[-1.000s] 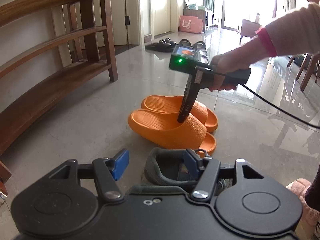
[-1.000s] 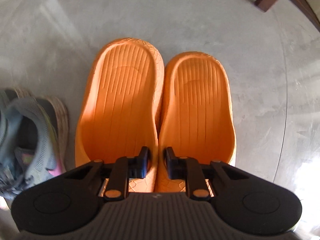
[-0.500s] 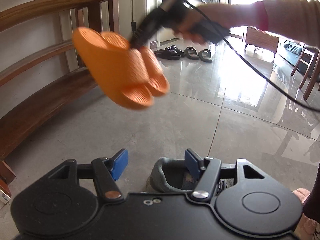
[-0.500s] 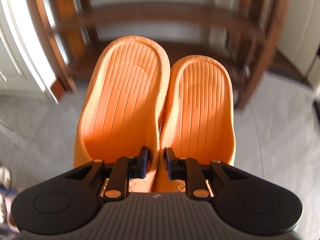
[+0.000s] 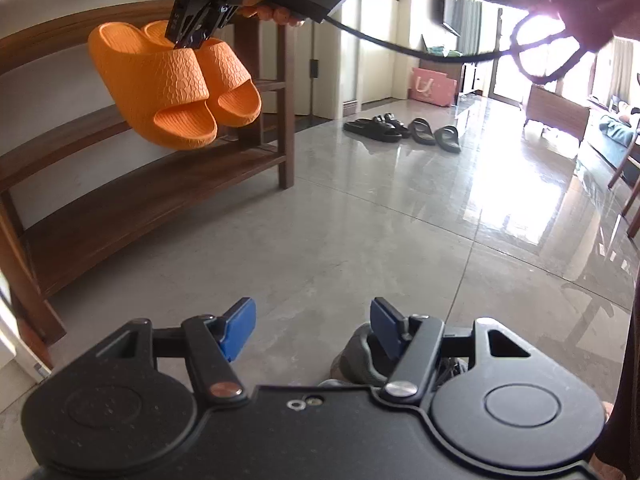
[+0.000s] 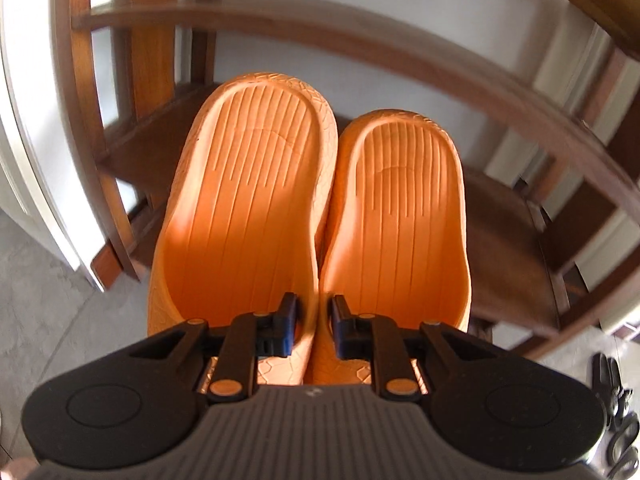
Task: Organize scattered shoes
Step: 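Lift both orange slides with the right tool toward the wooden shoe rack, then lower the orange slides onto the rack shelf and open the right tool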
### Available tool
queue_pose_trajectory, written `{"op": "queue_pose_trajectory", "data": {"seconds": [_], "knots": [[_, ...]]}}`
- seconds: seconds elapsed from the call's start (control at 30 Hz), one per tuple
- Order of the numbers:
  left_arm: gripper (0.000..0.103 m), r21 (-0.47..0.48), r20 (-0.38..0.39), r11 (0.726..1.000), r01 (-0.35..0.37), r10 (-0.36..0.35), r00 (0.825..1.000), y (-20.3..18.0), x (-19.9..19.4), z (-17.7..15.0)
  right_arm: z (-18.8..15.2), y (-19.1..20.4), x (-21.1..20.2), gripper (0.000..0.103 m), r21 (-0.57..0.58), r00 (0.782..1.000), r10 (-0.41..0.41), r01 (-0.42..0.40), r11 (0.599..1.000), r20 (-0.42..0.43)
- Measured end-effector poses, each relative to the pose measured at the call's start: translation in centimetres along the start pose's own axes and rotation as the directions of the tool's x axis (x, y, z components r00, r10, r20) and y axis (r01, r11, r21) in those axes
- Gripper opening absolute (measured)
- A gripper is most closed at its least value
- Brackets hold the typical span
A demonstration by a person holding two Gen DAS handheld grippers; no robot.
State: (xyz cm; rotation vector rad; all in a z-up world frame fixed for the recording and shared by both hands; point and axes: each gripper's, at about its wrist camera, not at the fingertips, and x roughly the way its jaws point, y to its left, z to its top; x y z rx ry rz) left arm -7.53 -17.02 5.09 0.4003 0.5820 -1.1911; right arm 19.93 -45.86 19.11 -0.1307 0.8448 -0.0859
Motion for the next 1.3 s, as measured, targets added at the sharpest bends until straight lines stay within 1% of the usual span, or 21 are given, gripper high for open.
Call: {"op": "queue_pose_trajectory", "data": {"seconds": [0.03,0.1,0.23,0.47,0.53,0.57,0.67,0.77,0.83,0.87,0.9,0.97,1.07,1.13,1.17,1.23,1.3], "knots": [[0.063,-0.011,-0.004,1.0,-0.002,0.002,1.0,0.3,0.0,0.0,0.6,0.1,0.0,0.02,-0.006,1.0,0.0,0.0,1.0,-0.001],[0.064,-0.054,-0.022,0.999,-0.01,0.009,1.0,1.0,-0.2,-0.5,1.9,0.8,1.2,0.02,-0.022,1.0,-0.016,0.016,1.0,-0.004],[0.064,-0.108,-0.051,0.993,-0.04,0.035,0.998,2.2,-1.1,-1.3,4.4,2.1,3.5,0.02,-0.056,0.999,-0.048,0.047,0.997,-0.009],[0.064,-0.193,-0.114,0.971,-0.145,0.124,0.986,4.4,-2.7,-2.6,8.6,4.5,7.6,0.02,-0.114,0.994,-0.109,0.107,0.988,-0.008],[0.064,-0.232,-0.134,0.957,-0.174,0.146,0.98,5.1,-3.2,-3.0,9.3,5.3,8.2,0.017,-0.121,0.987,-0.154,0.157,0.98,0.037],[0.064,-0.246,-0.143,0.952,-0.183,0.151,0.978,5.3,-3.3,-3.2,9.6,5.6,8.5,0.013,-0.124,0.983,-0.176,0.182,0.975,0.06],[0.064,-0.253,-0.158,0.946,-0.201,0.165,0.974,5.5,-3.5,-3.2,10.1,6.0,9.4,0.013,-0.121,0.963,-0.238,0.253,0.96,0.128],[0.064,-0.218,-0.139,0.955,-0.199,0.172,0.975,4.8,-3.2,-2.3,9.2,5.0,8.9,0.015,-0.056,0.954,-0.231,0.245,0.968,0.19],[0.064,-0.201,-0.123,0.96,-0.195,0.173,0.977,4.2,-2.9,-1.6,8.0,4.2,7.4,0.017,-0.015,0.95,-0.184,0.194,0.981,0.252],[0.064,-0.19,-0.111,0.963,-0.191,0.172,0.979,4.1,-2.7,-1.2,6.9,4.0,6.8,0.021,-0.014,0.954,-0.162,0.171,0.985,0.253],[0.064,-0.184,-0.106,0.965,-0.187,0.17,0.98,4.1,-2.6,-1.0,5.8,3.8,6.3,0.035,-0.014,0.957,-0.139,0.147,0.989,0.253],[0.064,-0.174,-0.094,0.968,-0.179,0.165,0.982,4.2,-2.4,-0.6,3.6,3.3,5.2,0.053,-0.012,0.962,-0.094,0.1,0.995,0.255],[0.064,-0.157,-0.068,0.97,-0.184,0.176,0.982,4.0,-2.2,0.2,0.4,2.6,3.5,0.053,-0.01,0.966,-0.026,0.029,1.0,0.257],[0.064,-0.141,-0.053,0.966,-0.218,0.212,0.976,4.2,-1.8,1.2,-1.8,2.1,2.4,0.052,-0.009,0.966,0.02,-0.018,1.0,0.258],[0.064,-0.134,-0.042,0.959,-0.249,0.246,0.968,4.4,-1.5,1.9,-2.9,1.9,1.8,0.051,-0.008,0.965,0.042,-0.042,0.999,0.259],[0.064,-0.129,-0.02,0.943,-0.308,0.308,0.951,4.9,-1.1,3.6,-4.9,1.7,1.0,0.051,-0.008,0.963,0.08,-0.08,0.997,0.257],[0.064,-0.143,0.007,0.927,-0.347,0.351,0.936,5.3,-0.9,5.0,-5.6,3.0,2.1,0.051,-0.009,0.968,0.073,-0.073,0.997,0.239]]}}
